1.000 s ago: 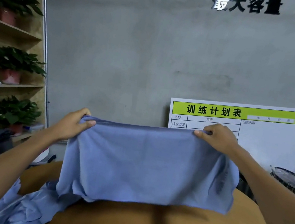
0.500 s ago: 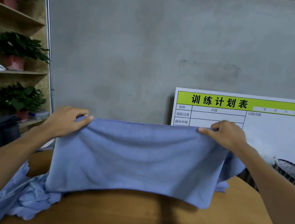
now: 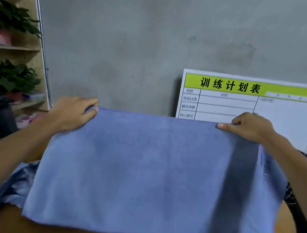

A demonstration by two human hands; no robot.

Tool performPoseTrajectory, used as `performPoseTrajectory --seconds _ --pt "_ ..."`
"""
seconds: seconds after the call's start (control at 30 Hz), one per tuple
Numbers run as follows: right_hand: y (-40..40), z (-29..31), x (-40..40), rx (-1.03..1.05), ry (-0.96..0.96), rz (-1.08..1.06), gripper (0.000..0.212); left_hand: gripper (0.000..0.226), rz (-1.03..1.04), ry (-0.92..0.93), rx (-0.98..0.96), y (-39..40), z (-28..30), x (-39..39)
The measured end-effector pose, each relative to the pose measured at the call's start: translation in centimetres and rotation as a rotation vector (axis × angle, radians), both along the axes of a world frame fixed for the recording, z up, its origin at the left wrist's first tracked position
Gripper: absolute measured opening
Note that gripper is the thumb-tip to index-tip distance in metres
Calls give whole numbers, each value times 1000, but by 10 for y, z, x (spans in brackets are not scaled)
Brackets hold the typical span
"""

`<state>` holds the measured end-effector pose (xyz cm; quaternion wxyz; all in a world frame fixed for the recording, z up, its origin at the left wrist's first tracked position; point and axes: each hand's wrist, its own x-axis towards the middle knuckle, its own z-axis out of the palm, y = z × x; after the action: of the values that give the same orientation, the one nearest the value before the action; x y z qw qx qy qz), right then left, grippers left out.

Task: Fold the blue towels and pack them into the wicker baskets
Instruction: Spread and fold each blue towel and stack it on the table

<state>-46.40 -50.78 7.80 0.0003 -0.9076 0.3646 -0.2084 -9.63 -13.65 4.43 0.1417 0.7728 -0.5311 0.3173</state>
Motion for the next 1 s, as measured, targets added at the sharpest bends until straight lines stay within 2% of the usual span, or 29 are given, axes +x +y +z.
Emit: performPoseTrajectory --seconds 0.17,0.23,0.3,0.37,0.5,0.57,0.63,0.7,0.77,0.87,0.93,1.0 --pt "-48 -139 46 -5 60 19 69 35 57 72 122 -38 -136 21" --pt "-60 -200 58 -16 50 87 71 45 29 69 165 -44 -196 29" --pt "-72 -258 65 -136 29 210 69 57 27 23 218 -47 -241 39" --pt "-78 -290 71 -266 -20 256 60 50 92 6 187 -53 -252 43" --pt "-79 -292 74 -410 -162 242 47 29 55 -21 113 -55 -242 36" --pt "-72 -287 70 -398 -229 253 43 28 71 143 95 -54 -241 24" --pt "-59 -285 67 -273 -265 248 40 41 130 374 140 -50 -254 4" --pt "-43 -289 62 -108 -207 227 40 64 166 472 245 -45 -272 -14" --pt "-32 -295 53 -34 -87 203 51 78 197 545 314 -39 -275 -19" --pt "-25 -296 36 82 91 134 75 87 198 602 269 -33 -269 -17" --pt "-24 -297 31 144 172 114 94 93 219 613 404 -35 -272 -15" --pt "-16 -299 25 201 247 92 98 88 235 619 522 -36 -272 -18"
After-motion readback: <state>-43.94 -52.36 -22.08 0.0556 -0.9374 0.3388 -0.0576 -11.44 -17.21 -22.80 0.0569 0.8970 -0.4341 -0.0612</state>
